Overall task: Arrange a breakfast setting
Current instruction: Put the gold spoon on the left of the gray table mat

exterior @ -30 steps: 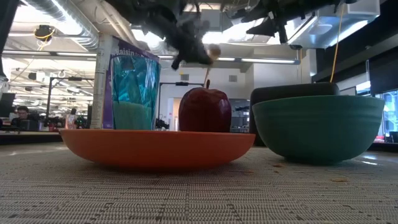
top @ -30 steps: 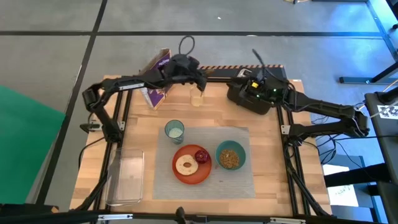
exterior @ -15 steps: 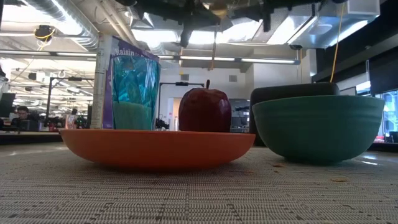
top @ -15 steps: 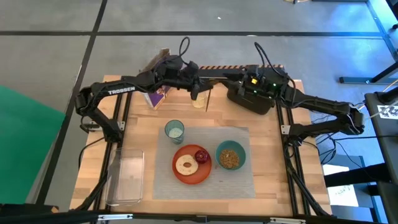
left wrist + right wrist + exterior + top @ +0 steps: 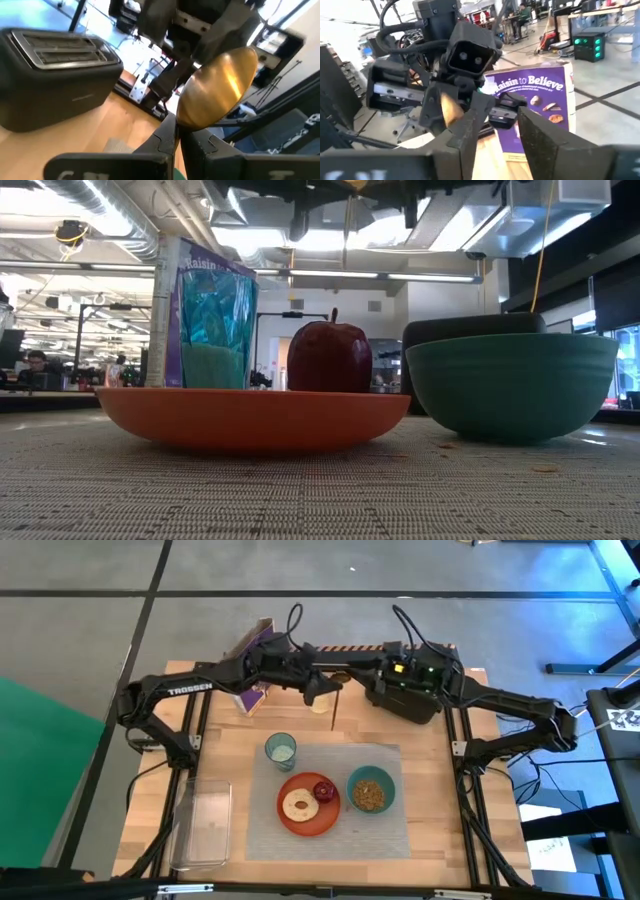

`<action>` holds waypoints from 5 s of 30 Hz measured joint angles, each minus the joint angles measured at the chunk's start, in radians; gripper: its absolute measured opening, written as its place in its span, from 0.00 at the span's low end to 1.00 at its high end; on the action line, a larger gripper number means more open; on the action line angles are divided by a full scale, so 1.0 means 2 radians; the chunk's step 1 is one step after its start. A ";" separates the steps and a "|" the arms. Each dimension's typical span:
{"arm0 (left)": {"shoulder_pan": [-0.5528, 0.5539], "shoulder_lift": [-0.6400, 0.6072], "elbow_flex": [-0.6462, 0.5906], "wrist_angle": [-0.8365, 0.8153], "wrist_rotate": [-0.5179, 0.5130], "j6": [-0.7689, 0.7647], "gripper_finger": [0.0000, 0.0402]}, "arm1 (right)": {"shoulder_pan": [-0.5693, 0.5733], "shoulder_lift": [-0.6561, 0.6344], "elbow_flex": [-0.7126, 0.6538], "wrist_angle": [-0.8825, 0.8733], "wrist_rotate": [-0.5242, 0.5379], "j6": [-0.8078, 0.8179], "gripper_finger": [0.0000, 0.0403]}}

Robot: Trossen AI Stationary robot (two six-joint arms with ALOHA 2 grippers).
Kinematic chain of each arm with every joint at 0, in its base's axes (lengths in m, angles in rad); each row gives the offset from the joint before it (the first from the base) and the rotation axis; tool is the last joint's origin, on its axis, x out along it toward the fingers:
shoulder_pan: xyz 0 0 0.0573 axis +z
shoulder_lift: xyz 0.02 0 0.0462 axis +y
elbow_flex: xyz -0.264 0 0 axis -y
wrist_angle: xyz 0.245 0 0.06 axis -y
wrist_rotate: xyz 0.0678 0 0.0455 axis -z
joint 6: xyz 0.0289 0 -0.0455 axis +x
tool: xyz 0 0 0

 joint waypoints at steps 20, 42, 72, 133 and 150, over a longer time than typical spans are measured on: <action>0.006 -0.007 0.000 -0.004 0.035 -0.040 0.03 | 0.022 0.015 0.000 0.037 -0.016 0.003 0.46; -0.009 -0.007 0.001 -0.023 0.003 -0.019 0.27 | 0.046 0.024 -0.001 0.065 0.094 -0.053 0.01; -0.187 -0.193 0.000 -0.338 -0.322 -0.175 0.04 | 0.045 -0.008 0.000 0.047 0.156 -0.021 0.47; -0.427 -0.099 -0.332 -0.251 -0.373 -0.755 0.07 | 0.009 -0.022 -0.001 -0.100 0.137 -0.012 0.49; -0.421 -0.085 -0.330 -0.230 -0.384 -0.746 0.07 | -0.014 -0.022 -0.001 -0.081 0.119 -0.011 0.49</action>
